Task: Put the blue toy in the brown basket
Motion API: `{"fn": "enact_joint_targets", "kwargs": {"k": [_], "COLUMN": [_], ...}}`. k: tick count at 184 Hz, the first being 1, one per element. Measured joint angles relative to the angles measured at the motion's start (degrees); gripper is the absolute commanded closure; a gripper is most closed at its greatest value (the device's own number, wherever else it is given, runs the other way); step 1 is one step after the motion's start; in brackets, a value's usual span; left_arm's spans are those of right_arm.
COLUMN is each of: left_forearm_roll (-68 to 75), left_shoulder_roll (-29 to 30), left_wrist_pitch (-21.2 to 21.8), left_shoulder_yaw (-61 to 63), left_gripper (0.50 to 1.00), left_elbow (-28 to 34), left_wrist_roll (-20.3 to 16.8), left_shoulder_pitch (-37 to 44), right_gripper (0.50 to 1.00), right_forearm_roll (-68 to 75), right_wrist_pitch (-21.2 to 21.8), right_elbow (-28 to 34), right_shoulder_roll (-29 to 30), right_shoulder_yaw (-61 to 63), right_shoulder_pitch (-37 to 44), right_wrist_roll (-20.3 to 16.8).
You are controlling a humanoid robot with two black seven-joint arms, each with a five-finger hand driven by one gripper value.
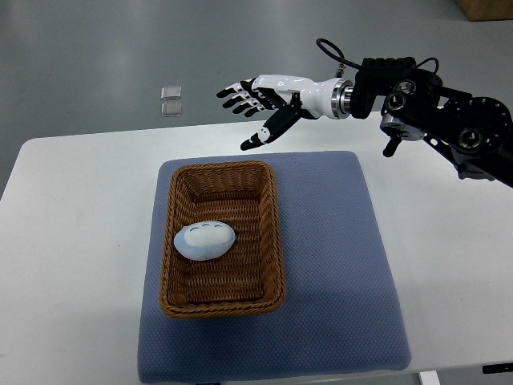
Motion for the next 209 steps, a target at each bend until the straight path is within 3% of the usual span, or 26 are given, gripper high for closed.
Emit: {"fn": "enact_joint_targets", "kwargs": {"k": [53, 83, 108, 149, 209], "left_forearm_roll": [0.00, 0.00, 0.00, 0.00, 0.00], "left_shoulder_roll": [0.00, 0.00, 0.00, 0.00, 0.00], "left_wrist_pitch": [-0.05, -0.05, -0.05, -0.05, -0.05], "left_shoulder_yaw": [0.01, 0.07, 0.08, 0.07, 0.00], "left_gripper": [0.500, 0.500, 0.500, 0.500, 0.500], "left_elbow": [0.01, -0.03, -0.04, -0.05, 0.09], "left_wrist_roll": [0.00, 0.00, 0.00, 0.00, 0.00], "left_shoulder_pitch": [0.15, 0.19, 0.18, 0.17, 0.22], "right_gripper": [0.599, 0.599, 0.599, 0.597, 0.597], "right_forearm_roll": [18.43, 25.94, 30.63, 40.09, 43.06], "right_wrist_pitch": [-0.96, -6.42, -6.99, -3.78, 0.19], "right_elbow": [-14.29, -22.94, -24.11, -24.22, -24.08], "right_shoulder_roll": [5.13, 8.60, 9.23, 9.96, 11.43], "right_shoulder_yaw": [21.89, 26.64, 27.15, 27.15, 27.26], "right_shoulder_pitch": [-11.03, -12.78, -15.91, -18.71, -20.55], "right_wrist_roll": [0.74, 4.13, 5.46, 5.85, 6.72]}}
